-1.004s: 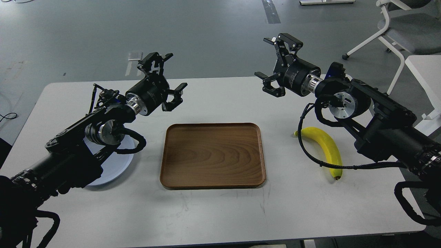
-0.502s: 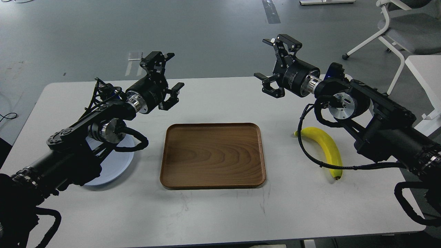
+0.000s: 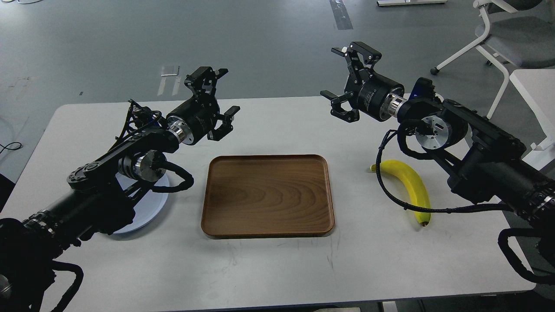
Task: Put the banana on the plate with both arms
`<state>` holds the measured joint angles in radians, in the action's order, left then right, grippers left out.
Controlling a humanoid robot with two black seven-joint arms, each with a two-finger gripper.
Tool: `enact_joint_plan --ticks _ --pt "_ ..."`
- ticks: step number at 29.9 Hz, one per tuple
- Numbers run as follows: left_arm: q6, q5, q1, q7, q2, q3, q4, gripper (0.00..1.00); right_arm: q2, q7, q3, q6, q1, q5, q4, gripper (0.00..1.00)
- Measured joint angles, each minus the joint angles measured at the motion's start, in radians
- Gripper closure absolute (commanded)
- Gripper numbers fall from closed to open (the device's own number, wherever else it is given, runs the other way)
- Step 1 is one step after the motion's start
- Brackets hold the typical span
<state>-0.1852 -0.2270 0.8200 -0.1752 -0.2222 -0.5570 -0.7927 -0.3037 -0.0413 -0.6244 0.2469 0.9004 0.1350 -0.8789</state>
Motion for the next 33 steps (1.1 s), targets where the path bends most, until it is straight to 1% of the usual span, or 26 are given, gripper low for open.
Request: enact_joint_plan --ticks 8,14,17,19,23,25,28,31,33 --pt "0.015 -0.029 0.005 -0.003 -0.011 0.005 0.001 0.02 -0.004 0.000 0.003 0.000 -0.005 0.001 0.000 0.00" --pt "0.032 -0.206 0.006 -0.009 -0.008 0.005 -0.005 0.02 -0.015 0.000 0.003 0.000 -0.011 0.002 -0.002 0.00" --pt "0.112 -0.370 0.021 -0.009 0.003 0.010 -0.013 0.02 -0.020 0.000 -0.002 0.000 -0.014 0.002 -0.002 0.00" --pt "0.186 -0.536 0.027 -0.010 0.006 0.045 -0.024 0.02 -0.021 0.001 -0.005 -0.001 -0.024 0.002 -0.001 0.00" --pt "0.305 -0.814 0.037 -0.012 0.005 0.127 -0.065 0.02 -0.022 0.001 -0.009 -0.002 -0.033 0.002 0.002 0.00" --pt "0.340 -0.912 0.037 -0.020 -0.002 0.174 -0.078 0.02 -0.023 0.002 -0.011 -0.003 -0.033 0.002 0.004 0.00" --pt "0.410 -1.024 0.047 -0.044 -0.026 0.230 -0.083 0.02 -0.030 0.003 -0.022 -0.005 -0.034 0.002 0.006 0.00" --pt "0.464 -1.076 0.059 -0.057 -0.086 0.254 -0.084 0.03 -0.043 0.003 -0.031 -0.007 -0.034 0.002 0.006 0.00" --pt "0.473 -1.087 0.061 -0.061 -0.142 0.283 -0.085 0.09 -0.046 0.003 -0.032 -0.007 -0.034 0.002 0.006 0.00"
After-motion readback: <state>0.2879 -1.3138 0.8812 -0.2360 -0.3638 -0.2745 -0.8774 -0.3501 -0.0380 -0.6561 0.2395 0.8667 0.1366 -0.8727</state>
